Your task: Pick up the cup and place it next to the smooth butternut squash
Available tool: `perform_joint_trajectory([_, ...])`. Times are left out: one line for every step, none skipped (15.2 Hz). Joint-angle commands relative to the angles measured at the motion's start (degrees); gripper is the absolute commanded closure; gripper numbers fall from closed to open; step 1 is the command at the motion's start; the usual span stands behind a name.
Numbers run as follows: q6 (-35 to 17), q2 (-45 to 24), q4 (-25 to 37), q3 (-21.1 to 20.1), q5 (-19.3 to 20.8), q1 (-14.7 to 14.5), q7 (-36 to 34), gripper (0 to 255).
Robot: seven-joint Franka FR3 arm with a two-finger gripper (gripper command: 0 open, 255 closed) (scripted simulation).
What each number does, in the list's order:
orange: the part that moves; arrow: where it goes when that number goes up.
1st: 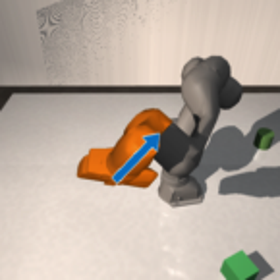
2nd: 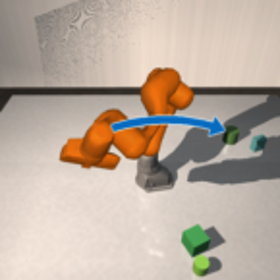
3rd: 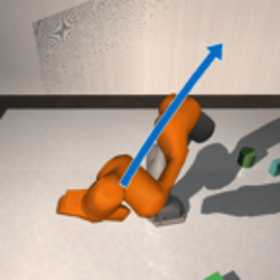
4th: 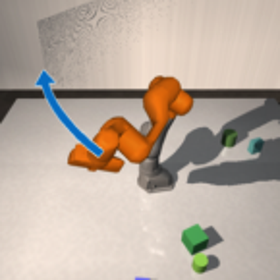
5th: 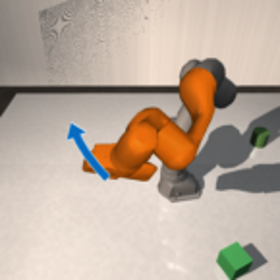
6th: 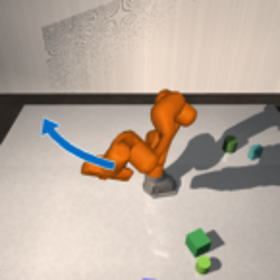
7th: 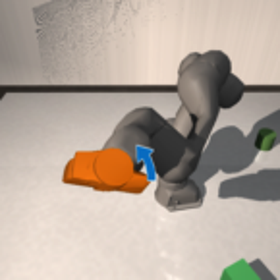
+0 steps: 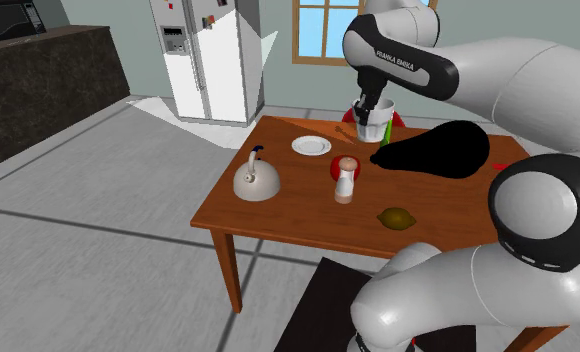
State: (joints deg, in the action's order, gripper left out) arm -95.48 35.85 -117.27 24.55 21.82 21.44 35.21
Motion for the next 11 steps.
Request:
perform_joint_trajectory([0.0,1.4,-0.4,2.2,1.2,0.9,2.9,255])
perform_joint_trajectory([0.0,1.7,-0.3,3.2,1.6,1.3,4.2,255])
perform_joint_trajectory([0.0,1.9,0.0,4.3,2.0,1.6,5.5,255])
perform_joint_trajectory([0.0,2.1,0.3,5.4,2.4,1.9,6.8,255])
perform_joint_trajectory([0.0,2.2,0.7,6.5,2.9,2.1,8.2,255])
perform_joint_trajectory([0.0,2.3,1.1,7.7,3.2,2.4,9.5,255])
perform_joint_trajectory([0.0,2.3,1.6,8.9,3.6,2.6,10.9,255])
perform_joint_trajectory([-0.1,2.2,2.1,10.1,4.0,2.7,12.3,255])
perform_joint_trajectory([-0.1,2.1,2.7,11.3,4.3,2.8,13.7,255])
perform_joint_trajectory([-0.1,2.0,3.4,12.6,4.6,2.9,15.1,255])
perform_joint_trajectory([-0.2,1.8,4.1,13.9,4.8,2.9,16.5,255])
